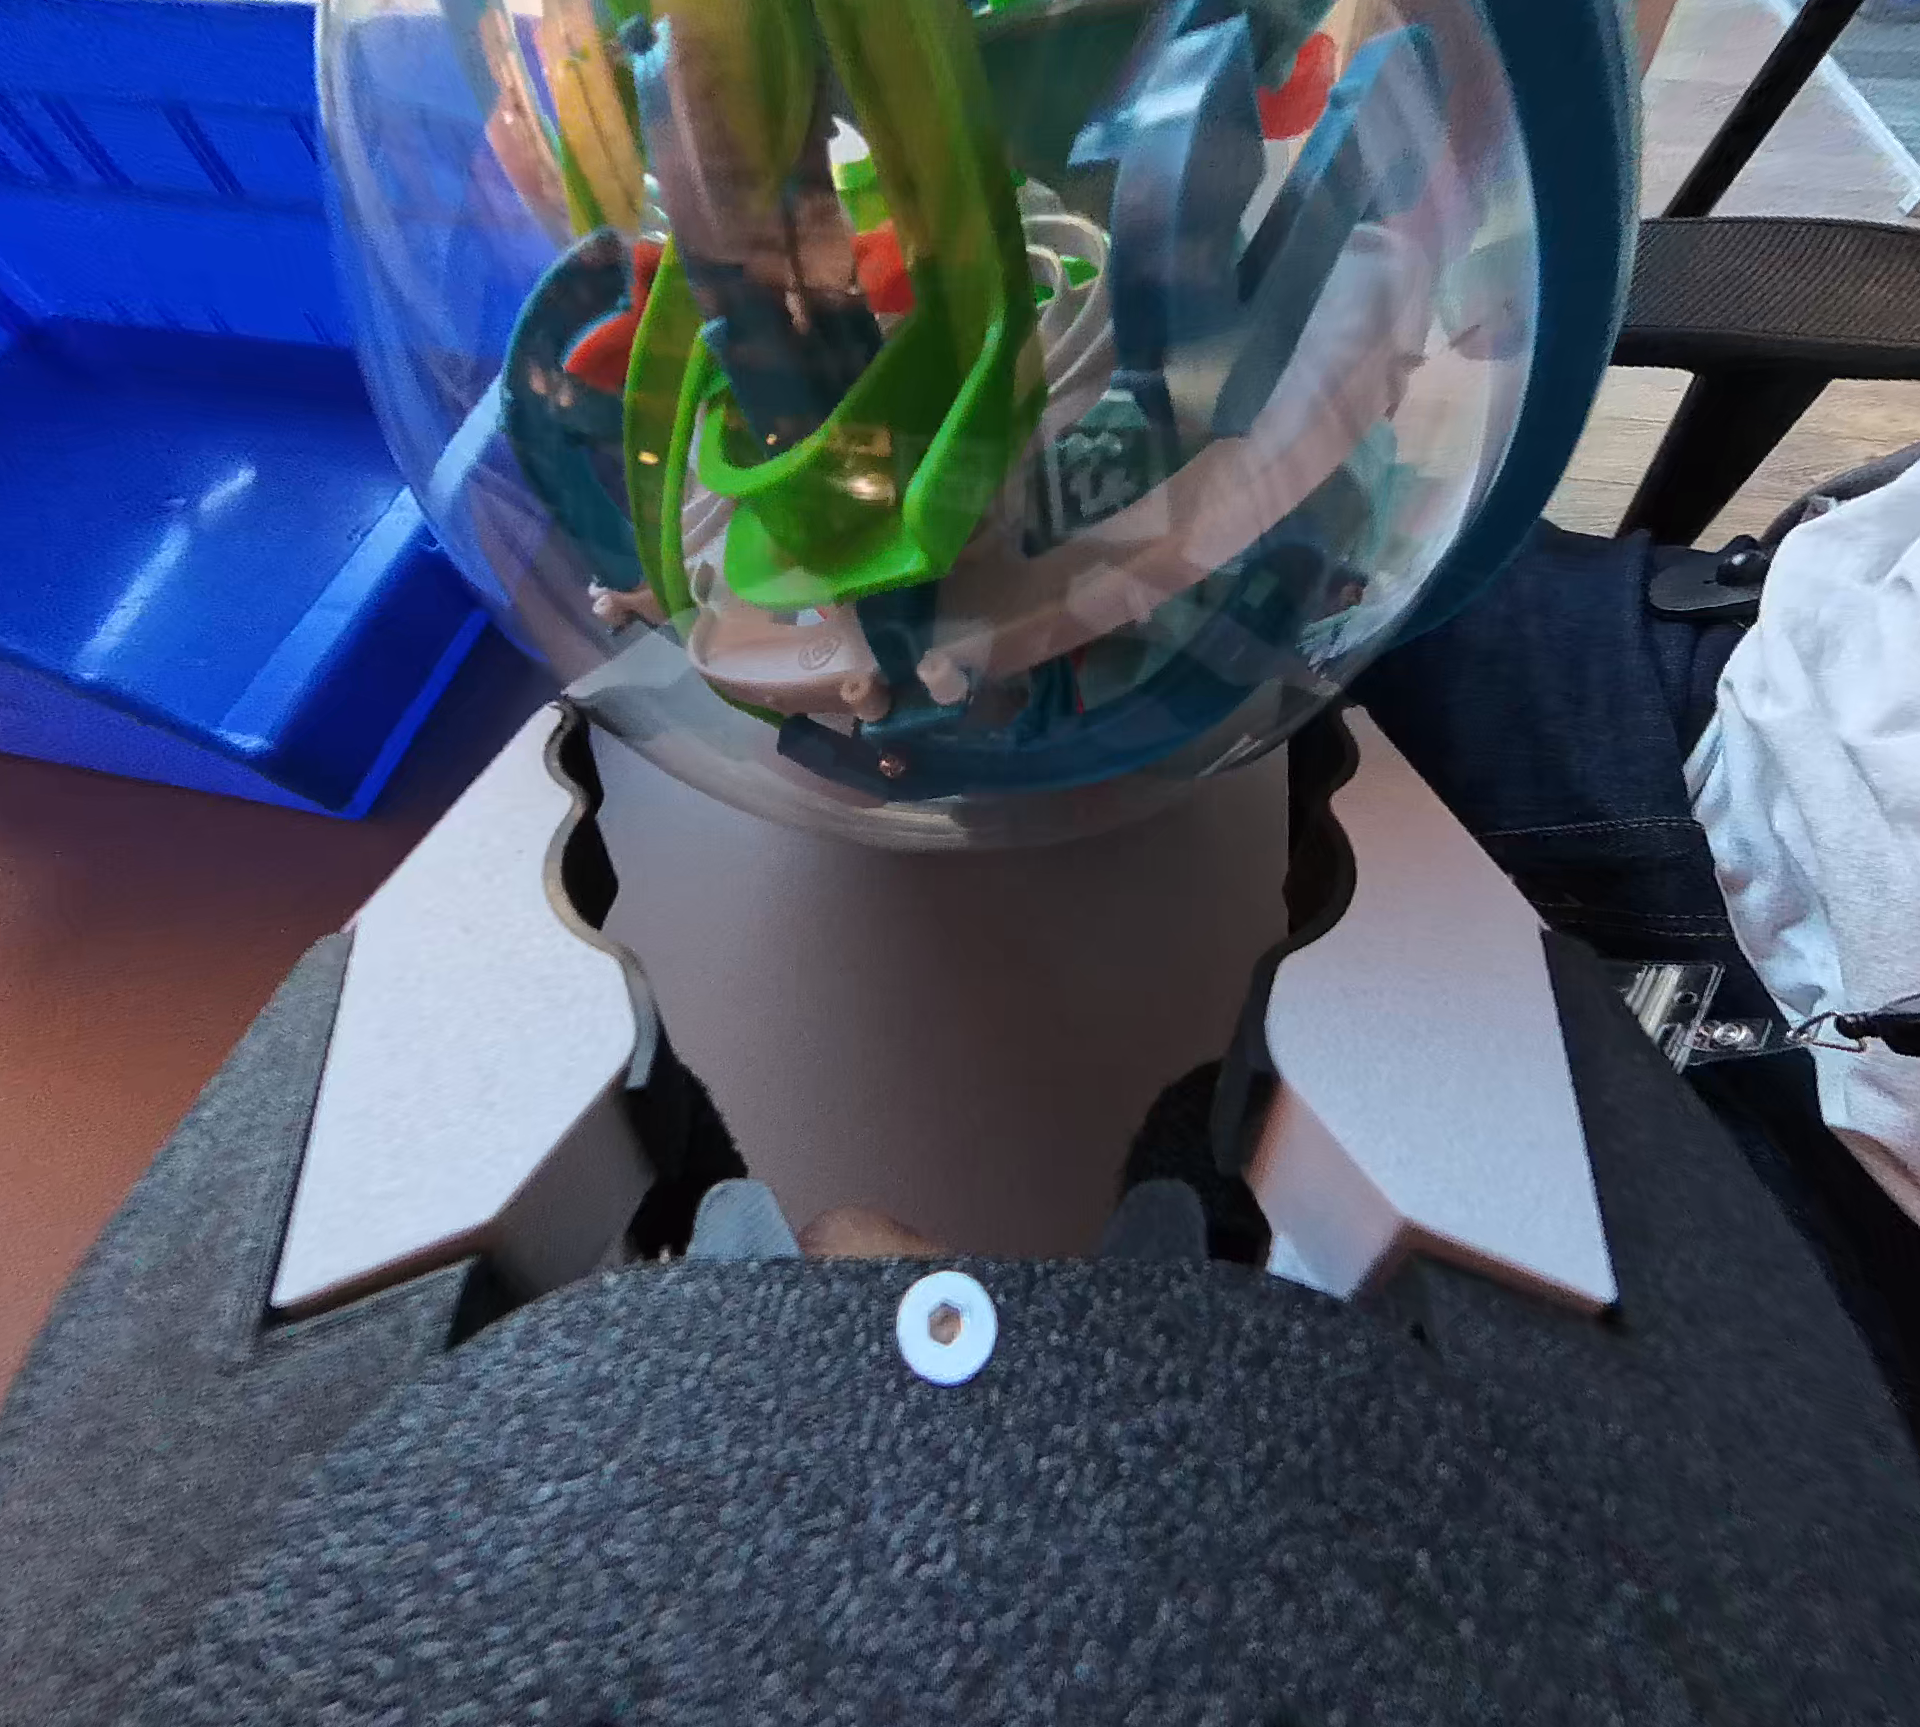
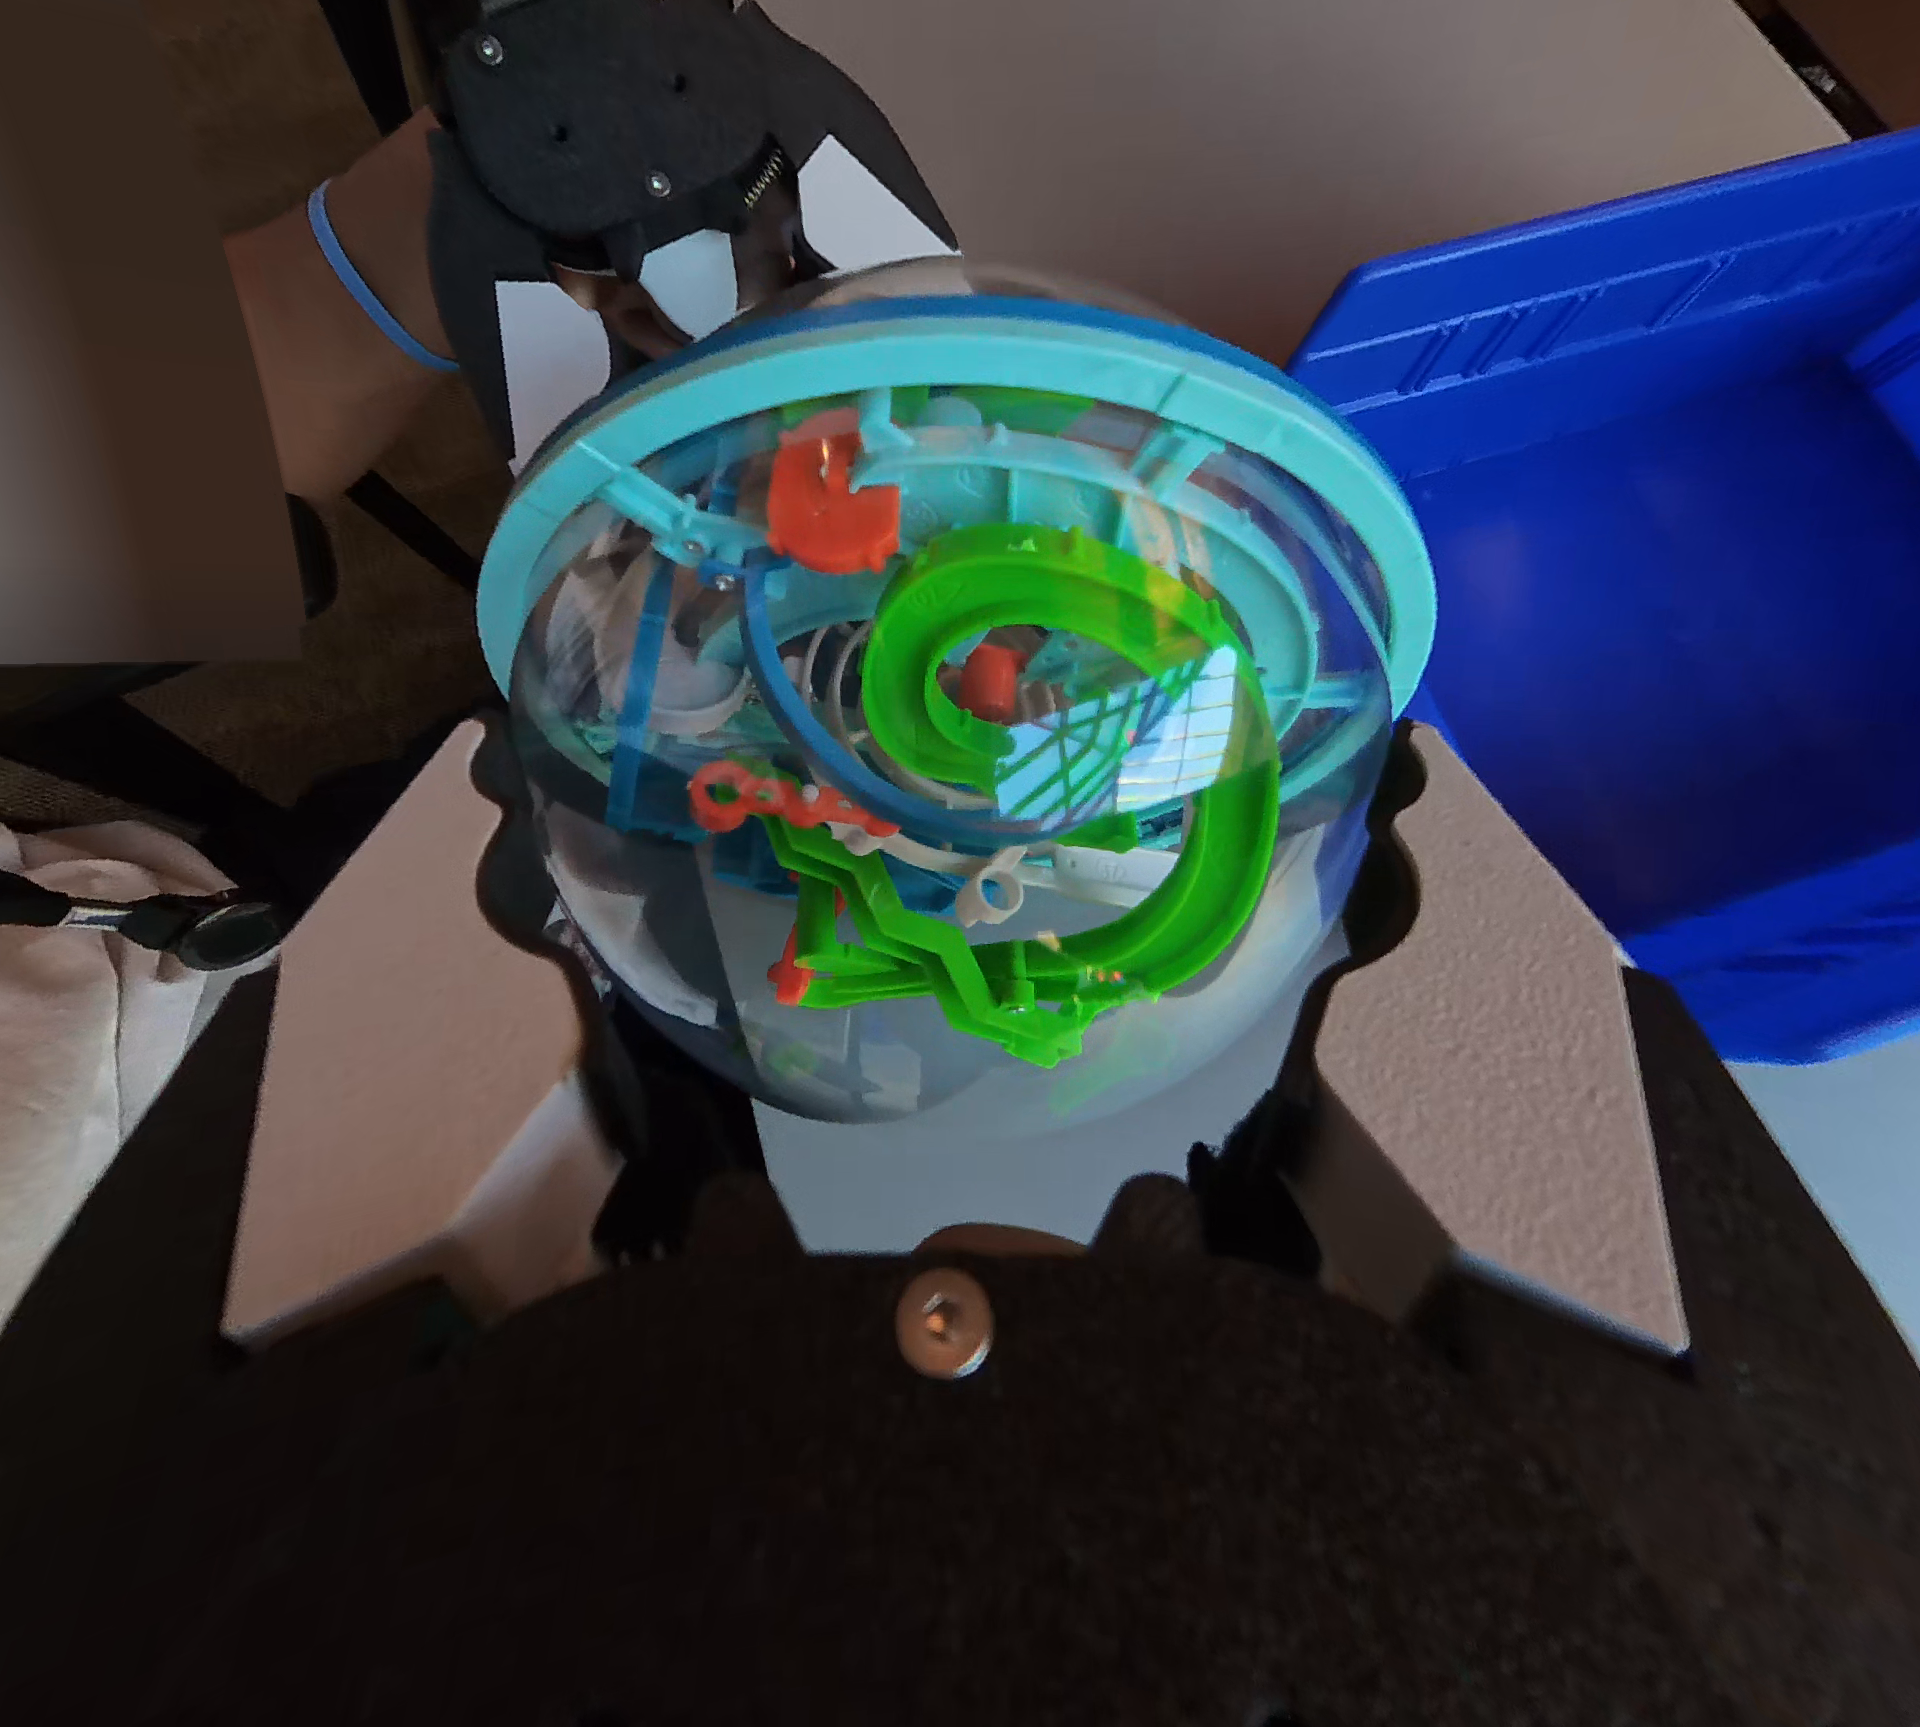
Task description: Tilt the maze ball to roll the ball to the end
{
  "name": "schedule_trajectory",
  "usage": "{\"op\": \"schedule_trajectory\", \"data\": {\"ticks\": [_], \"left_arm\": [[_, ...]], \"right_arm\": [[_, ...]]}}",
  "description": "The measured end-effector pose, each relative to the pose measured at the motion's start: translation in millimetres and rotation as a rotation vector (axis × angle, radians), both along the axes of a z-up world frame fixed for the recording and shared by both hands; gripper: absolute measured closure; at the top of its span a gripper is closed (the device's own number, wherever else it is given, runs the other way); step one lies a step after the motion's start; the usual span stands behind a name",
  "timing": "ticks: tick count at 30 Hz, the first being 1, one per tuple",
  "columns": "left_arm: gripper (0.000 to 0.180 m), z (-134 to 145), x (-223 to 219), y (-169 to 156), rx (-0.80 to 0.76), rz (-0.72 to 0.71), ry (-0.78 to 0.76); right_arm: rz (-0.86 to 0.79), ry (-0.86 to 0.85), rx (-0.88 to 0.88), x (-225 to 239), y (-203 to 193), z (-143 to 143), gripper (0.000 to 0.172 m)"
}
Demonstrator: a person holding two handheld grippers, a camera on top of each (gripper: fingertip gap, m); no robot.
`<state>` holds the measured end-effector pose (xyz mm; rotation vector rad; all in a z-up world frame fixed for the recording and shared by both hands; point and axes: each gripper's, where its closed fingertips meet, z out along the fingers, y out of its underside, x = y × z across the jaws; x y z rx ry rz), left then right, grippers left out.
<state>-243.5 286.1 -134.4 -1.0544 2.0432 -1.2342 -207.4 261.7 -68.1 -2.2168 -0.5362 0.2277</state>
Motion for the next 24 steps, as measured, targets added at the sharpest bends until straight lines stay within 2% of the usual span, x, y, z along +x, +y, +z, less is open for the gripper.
{"op": "schedule_trajectory", "data": {"ticks": [8,13,16,24], "left_arm": [[0.049,6,2,-7,0.033,0.001,-0.041],[0.051,11,2,-13,-0.051,-0.018,-0.050],[0.046,10,4,-14,-0.114,-0.033,-0.037],[0.048,13,7,-24,-0.098,-0.041,-0.073]], "right_arm": [[0.005,0.020,0.086,3,-12,0,0.018],[0.005,0.030,0.113,7,-20,-1,0.019],[0.026,0.020,0.130,6,-24,-1,0.019],[0.050,0.047,0.160,9,-33,-2,0.019]]}}
